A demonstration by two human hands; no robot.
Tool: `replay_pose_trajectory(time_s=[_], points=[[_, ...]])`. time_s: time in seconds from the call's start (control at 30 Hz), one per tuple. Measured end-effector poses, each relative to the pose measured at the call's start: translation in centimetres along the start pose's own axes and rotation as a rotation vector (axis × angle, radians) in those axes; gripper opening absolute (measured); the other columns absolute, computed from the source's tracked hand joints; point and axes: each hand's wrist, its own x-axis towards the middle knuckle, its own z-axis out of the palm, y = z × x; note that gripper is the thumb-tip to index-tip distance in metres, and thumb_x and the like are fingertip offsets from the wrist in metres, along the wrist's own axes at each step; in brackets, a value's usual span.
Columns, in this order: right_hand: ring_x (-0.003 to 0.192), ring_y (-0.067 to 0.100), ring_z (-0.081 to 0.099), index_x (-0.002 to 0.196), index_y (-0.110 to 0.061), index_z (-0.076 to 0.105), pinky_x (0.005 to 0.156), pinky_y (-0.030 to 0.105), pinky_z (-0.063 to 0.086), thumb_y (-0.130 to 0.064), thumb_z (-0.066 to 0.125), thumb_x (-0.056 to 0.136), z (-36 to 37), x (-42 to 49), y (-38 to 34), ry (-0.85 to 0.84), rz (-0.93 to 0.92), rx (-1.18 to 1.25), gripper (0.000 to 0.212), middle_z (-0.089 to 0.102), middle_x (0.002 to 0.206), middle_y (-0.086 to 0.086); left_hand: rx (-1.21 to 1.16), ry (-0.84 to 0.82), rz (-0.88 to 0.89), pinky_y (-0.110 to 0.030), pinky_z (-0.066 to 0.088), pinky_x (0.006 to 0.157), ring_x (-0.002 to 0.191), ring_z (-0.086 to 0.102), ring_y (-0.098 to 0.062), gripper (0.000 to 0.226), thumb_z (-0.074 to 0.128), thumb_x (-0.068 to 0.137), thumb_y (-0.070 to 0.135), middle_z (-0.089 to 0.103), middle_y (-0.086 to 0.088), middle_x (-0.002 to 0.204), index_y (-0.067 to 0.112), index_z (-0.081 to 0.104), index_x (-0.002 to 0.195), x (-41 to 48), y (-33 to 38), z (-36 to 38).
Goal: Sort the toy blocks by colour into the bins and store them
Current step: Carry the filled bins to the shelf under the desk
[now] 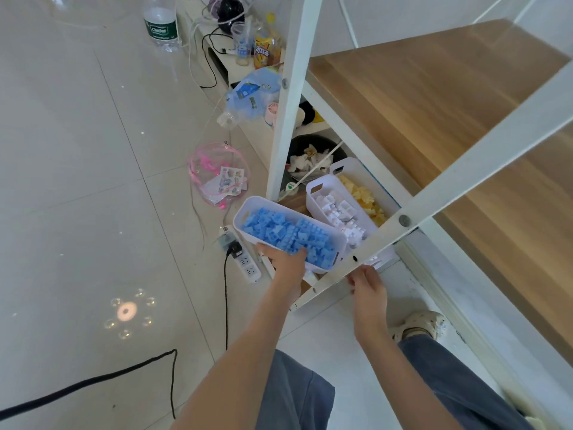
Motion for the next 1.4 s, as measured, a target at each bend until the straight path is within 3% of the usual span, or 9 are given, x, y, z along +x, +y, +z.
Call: replay_pose_trajectory(time_s=[0.13,0.33,0.43,0.6,0.93,1.1,1.2,1.27,1.4], points=[[0.083,0.021,0.064,0.091,-0.022,0.063,0.078,0.037,0.053,-0.024,0.043,0.092,0.8,2.1,0.6,-0.064,0.049,-0.163,0.020,0.068,0.089,0.001,0.009,-0.099,0.085,-0.049,0.039,0.106,0.135,0.036,-0.022,0.058,0.045,0.101,0.019,0.031,0.001,0.144,0.071,0.018,0.103,0.4,-0.5,-0.3],[0.080,0.027,0.064,0.064,-0.021,0.060,0.081,0.042,0.052,-0.025,0.043,0.092,1.0,3.1,1.4,0.026,0.198,-0.216,0.033,0.068,0.080,0.008,0.003,-0.164,0.022,-0.047,0.036,0.109,0.135,0.035,-0.023,0.022,0.023,0.106,0.034,0.032,0.001,0.147,0.052,0.020,0.118,0.9,-0.4,-0.6],[0.082,0.025,0.064,0.066,-0.020,0.057,0.085,0.039,0.052,-0.028,0.042,0.096,1.0,4.1,1.0,0.056,0.301,-0.098,0.034,0.066,0.078,0.005,-0.006,-0.189,0.046,-0.049,0.035,0.109,0.137,0.034,-0.025,0.043,0.022,0.101,0.052,0.030,-0.001,0.149,0.039,0.011,0.141,1.0,-0.6,-0.5],[0.087,0.023,0.063,0.077,-0.018,0.059,0.088,0.037,0.052,-0.028,0.045,0.096,1.1,5.3,0.5,0.048,0.355,0.012,0.026,0.067,0.087,0.006,0.253,-0.077,0.095,-0.050,0.044,0.101,0.131,0.041,-0.021,0.100,0.070,0.072,0.044,0.035,0.002,0.142,0.035,-0.001,0.143,0.5,-0.9,0.5],[0.078,0.019,0.063,0.088,-0.019,0.057,0.071,0.032,0.053,-0.034,0.043,0.097,1.1,6.8,0.4,-0.059,0.367,0.083,0.023,0.064,0.084,0.003,0.393,0.012,-0.010,-0.045,0.048,0.097,0.125,0.047,-0.026,0.091,0.065,0.086,0.030,0.037,-0.004,0.142,0.030,-0.003,0.147,0.0,-1.6,1.5],[0.090,0.025,0.063,0.102,-0.017,0.056,0.082,0.041,0.055,-0.036,0.043,0.088,0.9,6.5,1.0,-0.193,0.248,-0.266,0.027,0.065,0.098,0.008,0.244,-0.066,-0.036,-0.044,0.056,0.086,0.120,0.054,-0.027,0.106,0.071,0.061,0.050,0.046,-0.002,0.137,0.041,0.004,0.143,-1.0,-1.7,1.8],[0.081,0.025,0.067,0.102,-0.014,0.058,0.072,0.035,0.057,-0.025,0.045,0.090,0.3,7.1,0.9,-0.246,0.243,-0.396,0.021,0.068,0.092,0.010,0.206,-0.085,-0.021,-0.035,0.056,0.085,0.119,0.054,-0.024,0.090,0.068,0.082,0.029,0.045,0.000,0.137,0.034,0.002,0.144,-1.7,-1.7,2.1],[0.072,0.023,0.065,0.099,-0.011,0.057,0.062,0.031,0.054,-0.018,0.044,0.089,0.1,7.5,1.1,-0.269,0.270,-0.438,0.018,0.068,0.089,0.013,0.157,-0.068,-0.019,-0.046,0.051,0.094,0.120,0.053,-0.026,0.085,0.064,0.087,0.024,0.044,-0.004,0.139,0.036,0.002,0.143,-1.6,-1.7,2.1],[0.085,0.027,0.066,0.105,-0.007,0.052,0.080,0.037,0.055,-0.020,0.037,0.094,-0.5,7.3,1.1,-0.261,0.307,-0.520,0.022,0.066,0.095,0.016,0.094,-0.006,0.005,-0.049,0.049,0.097,0.123,0.050,-0.024,0.084,0.065,0.087,0.017,0.042,-0.002,0.139,0.041,0.006,0.142,-1.5,0.1,1.0]])
